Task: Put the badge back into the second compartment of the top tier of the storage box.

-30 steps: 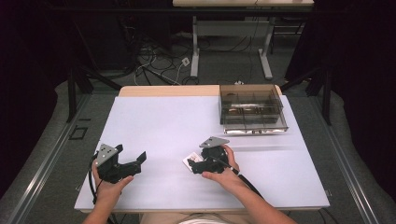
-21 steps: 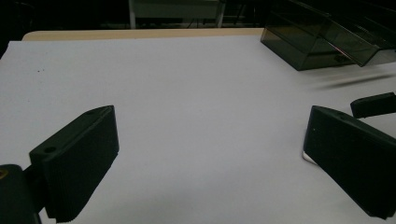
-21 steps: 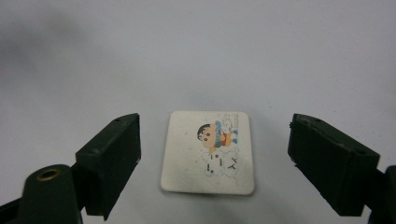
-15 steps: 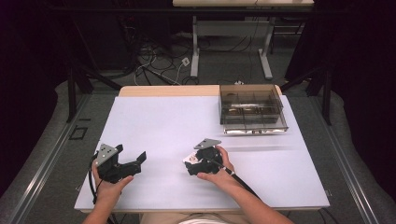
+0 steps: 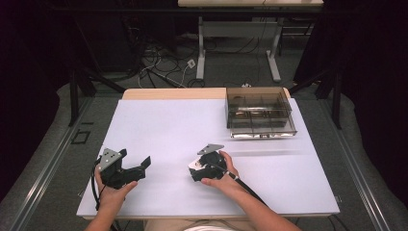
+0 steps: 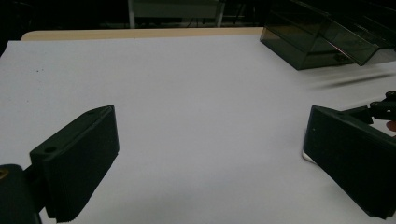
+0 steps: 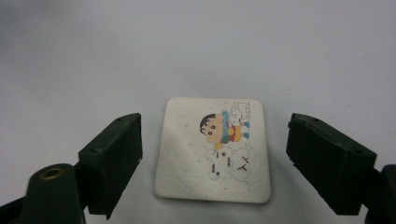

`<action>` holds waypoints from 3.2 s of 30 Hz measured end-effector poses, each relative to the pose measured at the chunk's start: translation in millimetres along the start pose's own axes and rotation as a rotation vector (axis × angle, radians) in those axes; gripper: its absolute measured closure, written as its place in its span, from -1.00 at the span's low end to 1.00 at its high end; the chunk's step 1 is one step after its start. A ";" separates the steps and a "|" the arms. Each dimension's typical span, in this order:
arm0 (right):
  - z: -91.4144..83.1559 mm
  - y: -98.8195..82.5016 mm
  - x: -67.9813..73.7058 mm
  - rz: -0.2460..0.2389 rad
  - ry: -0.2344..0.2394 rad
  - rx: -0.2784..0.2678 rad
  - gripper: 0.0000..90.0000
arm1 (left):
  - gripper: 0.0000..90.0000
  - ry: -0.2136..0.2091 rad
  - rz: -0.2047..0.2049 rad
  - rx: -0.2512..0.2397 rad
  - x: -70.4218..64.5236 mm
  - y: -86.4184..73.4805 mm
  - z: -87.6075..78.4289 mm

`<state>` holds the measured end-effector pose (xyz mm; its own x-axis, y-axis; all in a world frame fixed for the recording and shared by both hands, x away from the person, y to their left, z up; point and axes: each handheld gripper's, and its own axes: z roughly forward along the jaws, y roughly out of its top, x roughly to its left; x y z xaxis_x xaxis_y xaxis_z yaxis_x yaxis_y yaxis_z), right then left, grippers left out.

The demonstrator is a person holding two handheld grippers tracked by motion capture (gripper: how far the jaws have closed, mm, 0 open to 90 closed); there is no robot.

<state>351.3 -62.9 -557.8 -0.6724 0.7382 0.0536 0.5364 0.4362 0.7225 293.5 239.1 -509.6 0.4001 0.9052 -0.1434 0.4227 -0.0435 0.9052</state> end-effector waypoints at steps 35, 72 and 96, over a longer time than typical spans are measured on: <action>5.1 -12.0 3.0 -0.032 -0.032 -0.037 -0.39 | -0.91 0.000 -0.006 0.002 -0.7 -0.1 1.0; 3.8 -13.5 2.8 -0.015 -0.043 -0.072 -0.27 | -0.90 0.004 -0.001 0.006 -0.2 -0.2 1.7; -2.5 -14.2 4.3 -0.003 -0.085 -0.108 -0.27 | -0.90 0.007 0.000 0.009 0.5 -0.2 2.0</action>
<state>339.5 -67.2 -566.1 -0.6259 0.7799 -0.0034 0.4737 0.3836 0.7928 295.2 238.7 -510.7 0.3945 0.9080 -0.1409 0.4299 -0.0468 0.9017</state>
